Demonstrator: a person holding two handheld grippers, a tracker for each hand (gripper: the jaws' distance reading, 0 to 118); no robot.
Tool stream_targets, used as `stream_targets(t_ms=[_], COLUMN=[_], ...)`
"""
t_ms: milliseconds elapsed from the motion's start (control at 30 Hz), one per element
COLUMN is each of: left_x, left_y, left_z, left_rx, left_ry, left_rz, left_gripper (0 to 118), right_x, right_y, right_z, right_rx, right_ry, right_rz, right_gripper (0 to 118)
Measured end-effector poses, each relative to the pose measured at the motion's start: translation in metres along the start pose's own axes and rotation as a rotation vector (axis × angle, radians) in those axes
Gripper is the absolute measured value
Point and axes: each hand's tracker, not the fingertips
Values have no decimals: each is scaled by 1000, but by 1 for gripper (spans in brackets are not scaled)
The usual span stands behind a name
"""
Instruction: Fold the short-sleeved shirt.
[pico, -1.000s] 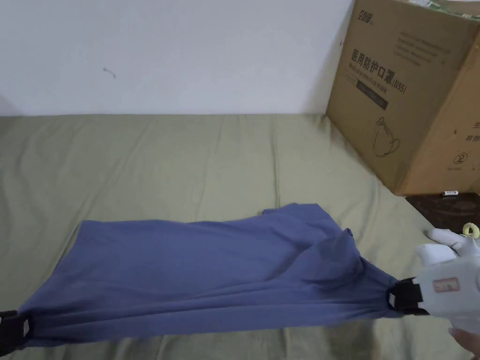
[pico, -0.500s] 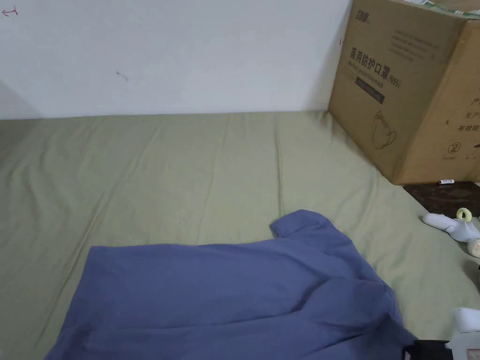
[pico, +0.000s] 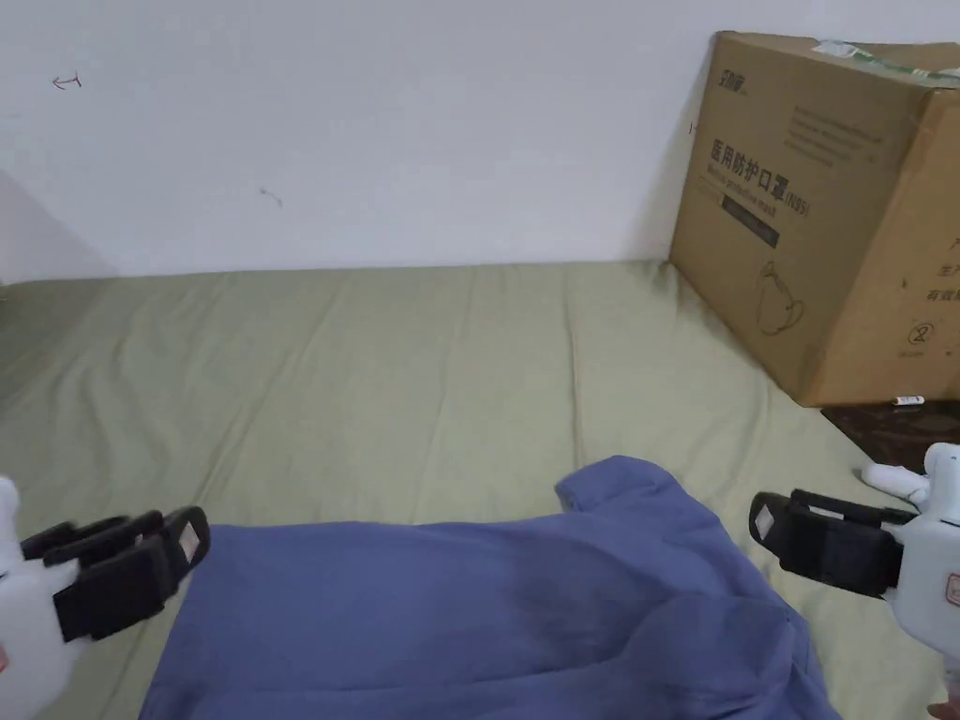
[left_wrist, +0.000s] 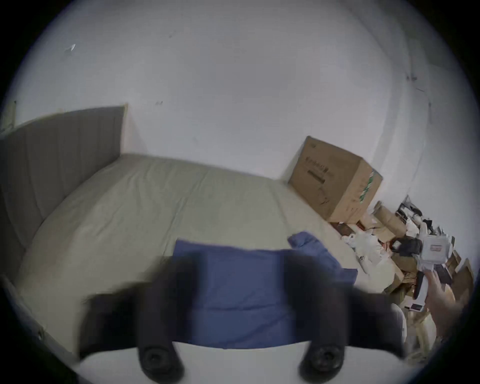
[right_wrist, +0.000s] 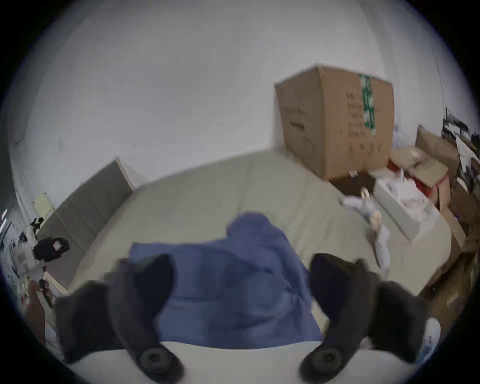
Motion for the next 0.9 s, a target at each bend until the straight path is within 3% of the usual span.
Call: stream_targets(t_ms=[33,67,133,300,367,467,533,567,600,667,767,800,900], left_x=[6,14,18,8,-15,-63,-90,-104,-114,-130,-158,-174,-190], left_y=[3,4,5,30,47,55,47,38,30,12,-14,-18,-44], left_z=[-5,-10,-20,-55,-93,-170,-215,-237,-253,-279,-312,-326,-350], left_rx=[-4,-2,14,22,-117,-403,-554,-605,-621,-640,-669,-665,-746], left_ry=[40,80,28,72,112,87,57,49,64,149,193,210,246], left_rz=[-45,-102,-97,-95,-68,-30,4,6,-7,-44,-10,5,-21], left_gripper=[0,0,0,0,0,0,0,9,29,105,118,113,113], right_x=[-5,-13,-23,-28,-30,-32,-31,-32,-31,-27,-21,-18,-12], right_y=[4,8,14,30,34,33,30,26,24,17,10,7,1], right_z=[-1,-2,-7,-41,-55,-85,-102,-112,-119,-135,-153,-157,-165], right_rx=[41,75,124,97,66,2,-41,-59,-75,-109,-154,-169,-201], right_ry=[18,17,10,48,48,34,40,45,51,61,56,57,50], right_rz=[19,41,48,13,44,148,176,175,174,172,169,163,148], right_gripper=[61,2,0,0,0,0,0,0,0,0,0,0,0])
